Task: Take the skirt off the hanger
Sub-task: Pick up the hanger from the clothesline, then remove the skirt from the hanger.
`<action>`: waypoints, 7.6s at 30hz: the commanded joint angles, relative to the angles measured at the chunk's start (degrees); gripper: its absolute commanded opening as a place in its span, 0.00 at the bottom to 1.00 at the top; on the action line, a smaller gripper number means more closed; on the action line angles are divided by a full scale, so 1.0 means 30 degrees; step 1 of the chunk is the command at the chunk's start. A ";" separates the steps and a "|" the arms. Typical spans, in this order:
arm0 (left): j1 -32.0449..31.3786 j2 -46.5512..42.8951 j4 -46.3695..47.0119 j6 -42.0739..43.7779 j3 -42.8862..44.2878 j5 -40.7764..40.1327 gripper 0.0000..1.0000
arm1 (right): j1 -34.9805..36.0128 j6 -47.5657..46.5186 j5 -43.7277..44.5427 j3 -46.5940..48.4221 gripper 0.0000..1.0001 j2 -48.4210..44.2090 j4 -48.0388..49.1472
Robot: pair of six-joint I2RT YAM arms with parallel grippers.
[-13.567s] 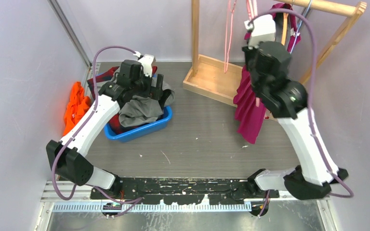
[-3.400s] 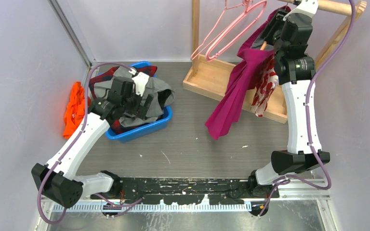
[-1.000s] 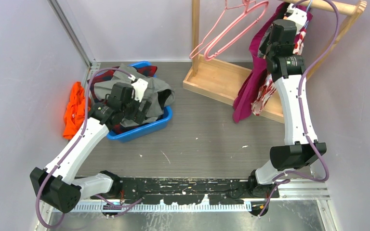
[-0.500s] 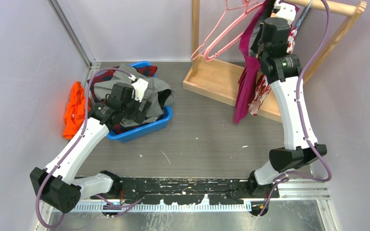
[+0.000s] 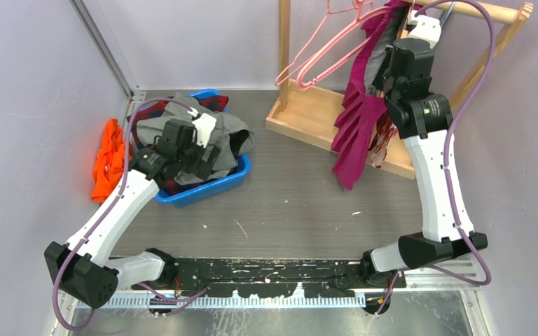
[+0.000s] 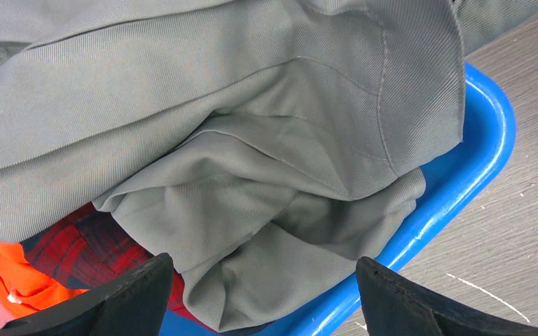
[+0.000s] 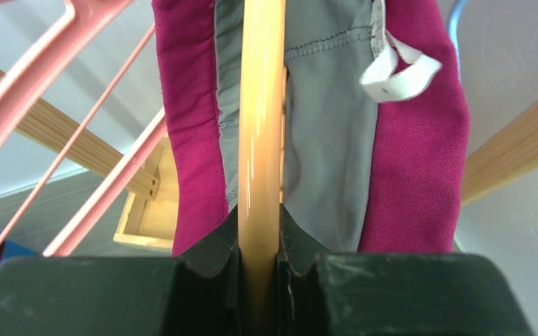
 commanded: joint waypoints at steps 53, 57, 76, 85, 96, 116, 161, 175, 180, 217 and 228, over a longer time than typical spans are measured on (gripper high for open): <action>-0.1680 0.2126 0.9392 -0.9171 0.8966 1.5585 1.00 | 0.7816 0.1280 -1.2891 0.3435 0.01 -0.1197 -0.7549; -0.2296 0.2465 0.9241 -0.8652 0.9069 1.5115 1.00 | 0.8167 0.1126 -1.2738 0.3976 0.01 -0.0920 -0.7701; -0.4354 0.5069 0.5422 -0.4745 1.1309 0.7395 1.00 | 0.9048 0.0884 -1.3232 0.4444 0.01 -0.0448 -0.8154; -0.4350 0.6195 0.4230 -0.4101 1.2452 0.4611 0.17 | 0.9134 0.0414 -1.2898 0.5025 0.01 -0.0517 -0.8595; -0.4319 0.8991 0.2752 -0.1680 1.8584 0.2680 0.00 | 0.9142 0.0038 -1.2923 0.3874 0.01 -0.0307 -0.8583; -0.1895 1.2030 0.2871 -0.1948 2.3419 0.4263 0.00 | 0.9135 -0.0643 -1.1379 -0.0873 0.01 -0.1554 -0.7952; 0.3319 1.1050 0.6623 -1.0355 1.9252 1.7415 0.18 | 0.9135 -0.1183 -1.0302 0.2552 0.01 -0.0579 -0.9798; 0.0796 0.9004 1.0037 -1.3250 1.7412 2.0284 0.42 | 0.9155 -0.1240 -1.0678 0.2601 0.01 -0.0300 -0.9578; 0.0795 0.9370 0.7053 -1.0562 1.7874 1.9148 0.43 | 0.9160 -0.1184 -1.0523 0.2681 0.01 -0.0506 -0.9606; -0.2946 0.8206 0.0687 -0.3936 1.4571 1.3682 0.82 | 0.9163 -0.1138 -1.0370 0.4016 0.01 0.0263 -0.9842; -0.3796 1.0263 0.1040 -0.4214 1.6617 0.9394 0.03 | 0.9155 -0.1143 -1.0401 0.3700 0.01 -0.0026 -0.9844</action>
